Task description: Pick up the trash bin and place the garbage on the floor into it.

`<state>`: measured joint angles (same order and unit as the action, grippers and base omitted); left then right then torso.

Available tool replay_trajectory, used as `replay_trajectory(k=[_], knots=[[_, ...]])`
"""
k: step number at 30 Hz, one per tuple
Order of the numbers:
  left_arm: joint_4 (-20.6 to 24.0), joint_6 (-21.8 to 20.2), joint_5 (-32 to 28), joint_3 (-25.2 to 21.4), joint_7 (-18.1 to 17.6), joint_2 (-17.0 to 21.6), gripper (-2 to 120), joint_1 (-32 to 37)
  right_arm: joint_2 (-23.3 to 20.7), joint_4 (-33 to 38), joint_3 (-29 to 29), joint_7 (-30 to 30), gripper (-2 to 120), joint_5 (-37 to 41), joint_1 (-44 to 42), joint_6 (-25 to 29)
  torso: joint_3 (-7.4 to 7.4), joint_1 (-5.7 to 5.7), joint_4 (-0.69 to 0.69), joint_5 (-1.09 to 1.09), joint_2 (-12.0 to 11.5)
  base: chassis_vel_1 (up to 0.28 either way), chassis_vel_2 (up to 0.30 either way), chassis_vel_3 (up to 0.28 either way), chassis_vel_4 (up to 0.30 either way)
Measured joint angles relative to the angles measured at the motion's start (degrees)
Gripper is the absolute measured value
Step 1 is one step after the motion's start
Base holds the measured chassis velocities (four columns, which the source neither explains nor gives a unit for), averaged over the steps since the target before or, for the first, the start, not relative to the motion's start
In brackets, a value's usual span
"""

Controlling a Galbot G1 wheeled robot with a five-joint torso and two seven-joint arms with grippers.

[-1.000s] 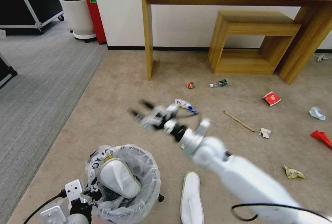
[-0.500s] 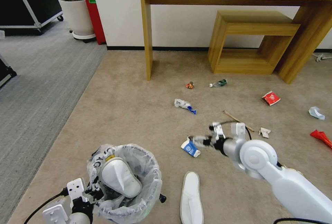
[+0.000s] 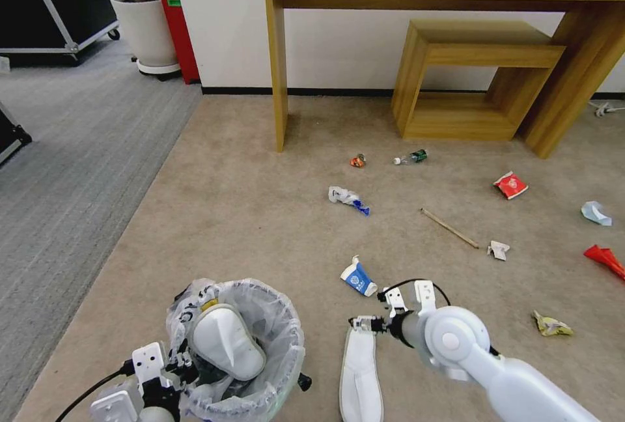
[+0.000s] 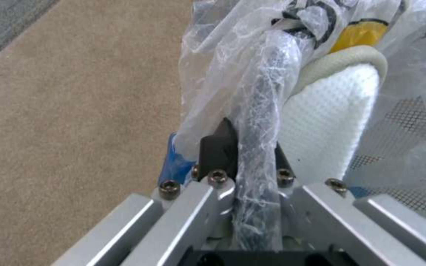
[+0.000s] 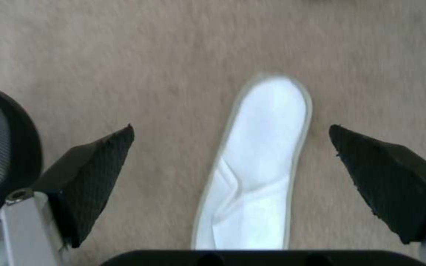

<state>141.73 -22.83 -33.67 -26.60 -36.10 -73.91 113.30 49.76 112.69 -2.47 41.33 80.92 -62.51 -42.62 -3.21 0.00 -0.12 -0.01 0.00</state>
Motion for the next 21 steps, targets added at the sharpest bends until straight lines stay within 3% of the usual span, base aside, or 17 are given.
replay_trajectory(k=[9, 21], knots=[[0.0, 0.4, 2.9, 1.1, 0.6, -2.2, 0, 1.2, 2.4, -2.7, -3.1, 5.3, 100, -1.3, -2.7, 0.3, 0.0, 0.0, -0.01, 0.0, 0.0, 0.0, 0.0, 0.0, 0.0], [-0.7, 0.8, 4.8, 2.0, 1.1, -3.4, 0, 1.6, 5.0, -6.4, -4.3, 4.1, 100, -4.2, -3.8, 0.4, 0.0, 0.0, -0.01, 0.0, 0.0, 0.0, 0.0, 0.0, 0.0]])
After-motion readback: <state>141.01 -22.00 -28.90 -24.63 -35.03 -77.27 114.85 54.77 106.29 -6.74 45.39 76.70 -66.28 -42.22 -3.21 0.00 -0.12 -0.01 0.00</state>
